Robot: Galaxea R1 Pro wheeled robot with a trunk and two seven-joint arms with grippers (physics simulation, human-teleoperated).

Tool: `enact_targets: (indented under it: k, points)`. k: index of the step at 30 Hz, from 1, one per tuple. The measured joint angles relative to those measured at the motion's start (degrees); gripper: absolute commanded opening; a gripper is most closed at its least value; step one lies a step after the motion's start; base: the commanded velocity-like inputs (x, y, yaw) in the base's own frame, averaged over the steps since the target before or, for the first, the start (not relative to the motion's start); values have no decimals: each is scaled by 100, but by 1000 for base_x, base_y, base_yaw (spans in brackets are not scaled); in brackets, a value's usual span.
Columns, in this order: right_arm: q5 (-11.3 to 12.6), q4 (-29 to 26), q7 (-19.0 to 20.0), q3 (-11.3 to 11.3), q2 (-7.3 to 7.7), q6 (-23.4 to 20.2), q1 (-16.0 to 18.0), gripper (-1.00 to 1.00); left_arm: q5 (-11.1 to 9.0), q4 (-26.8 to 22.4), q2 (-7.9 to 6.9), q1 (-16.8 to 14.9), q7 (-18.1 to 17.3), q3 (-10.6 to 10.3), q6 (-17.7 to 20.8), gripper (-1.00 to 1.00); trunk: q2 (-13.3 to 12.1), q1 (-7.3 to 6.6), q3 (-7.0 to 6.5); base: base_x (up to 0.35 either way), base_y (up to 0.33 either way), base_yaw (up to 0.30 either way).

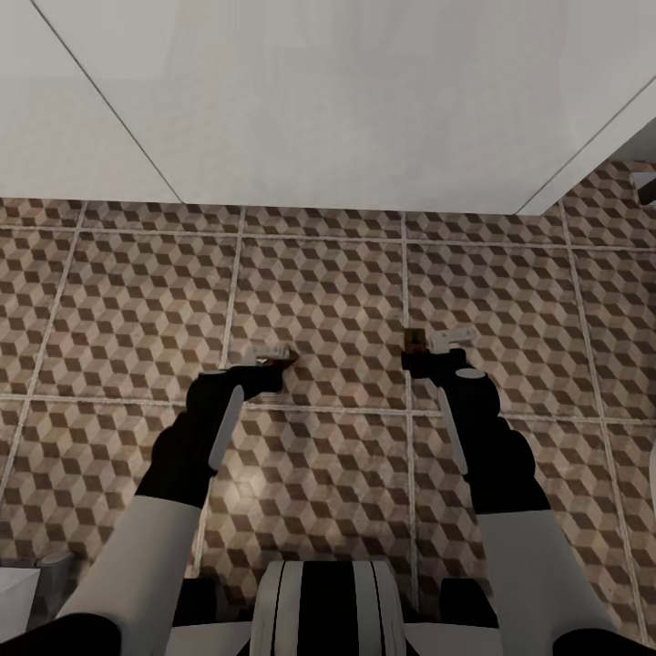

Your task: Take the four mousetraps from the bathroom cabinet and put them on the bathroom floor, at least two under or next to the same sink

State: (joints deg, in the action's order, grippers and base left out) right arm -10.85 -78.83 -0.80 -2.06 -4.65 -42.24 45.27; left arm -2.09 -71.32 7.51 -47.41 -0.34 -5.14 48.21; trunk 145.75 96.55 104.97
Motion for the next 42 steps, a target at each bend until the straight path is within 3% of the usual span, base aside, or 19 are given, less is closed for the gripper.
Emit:
enact_targets:
  k: [5,11,19,27,33,42]
  points:
    - [6,34,5,-11,-8,0,56,-100,-1,-13,3,-104,1,0,3,-100,0,0,0,0,0,0]
    - [7,63,7,-17,-10,8,88,-100,-1,65,4,-470,8,1,52,-100,0,0,0,0,0,0]
    - [8,229,7,-23,-46,9,279,-100,-1,836,4,-1065,8,2,144,-100,0,0,0,0,0,0]
    - [6,627,7,-23,-69,32,575,-100,2,1268,10,-1160,138,5,130,-100,0,0,0,0,0,0]
    - [-2,1017,7,-26,-66,77,1004,-100,2,2100,32,-1559,269,11,-128,-100,0,0,0,0,0,0]
    - [-1,1873,8,-25,-71,379,1710,-100,12,2557,34,-1889,403,16,-313,-100,0,0,0,0,0,0]
